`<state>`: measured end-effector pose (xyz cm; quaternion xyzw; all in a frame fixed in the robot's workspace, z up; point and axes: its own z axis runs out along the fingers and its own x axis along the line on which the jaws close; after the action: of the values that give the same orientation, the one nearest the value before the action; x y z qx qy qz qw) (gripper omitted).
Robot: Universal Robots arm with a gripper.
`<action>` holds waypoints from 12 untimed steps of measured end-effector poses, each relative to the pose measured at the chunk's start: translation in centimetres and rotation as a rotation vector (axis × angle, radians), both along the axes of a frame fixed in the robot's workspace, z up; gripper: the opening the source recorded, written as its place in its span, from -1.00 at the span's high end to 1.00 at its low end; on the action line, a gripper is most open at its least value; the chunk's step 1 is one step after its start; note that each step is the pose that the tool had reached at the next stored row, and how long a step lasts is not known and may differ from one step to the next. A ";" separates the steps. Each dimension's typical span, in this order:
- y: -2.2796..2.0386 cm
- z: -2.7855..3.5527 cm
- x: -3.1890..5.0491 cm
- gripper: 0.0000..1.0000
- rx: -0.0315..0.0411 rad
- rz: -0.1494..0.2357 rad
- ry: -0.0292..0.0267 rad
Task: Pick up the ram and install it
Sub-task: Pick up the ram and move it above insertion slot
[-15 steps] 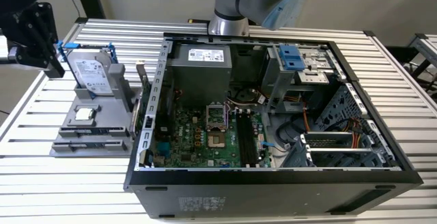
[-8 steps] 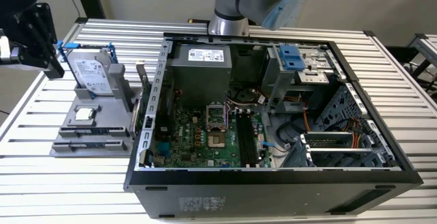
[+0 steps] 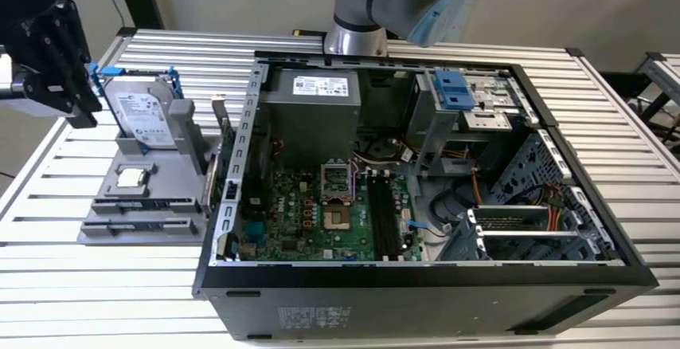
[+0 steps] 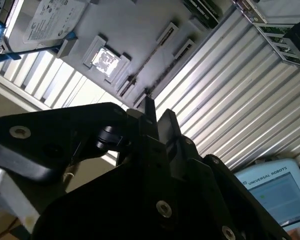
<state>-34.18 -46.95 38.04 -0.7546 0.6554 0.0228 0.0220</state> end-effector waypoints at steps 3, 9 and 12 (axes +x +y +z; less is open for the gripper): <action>0.00 0.00 0.00 -1.00 0.0002 0.000 0.0000; 0.01 -0.24 0.00 -1.00 -0.0018 -0.012 0.0000; 0.02 -0.68 0.00 -1.00 -0.0063 -0.031 -0.0001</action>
<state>-34.18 -46.93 37.36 -0.7446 0.6669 0.0204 0.0200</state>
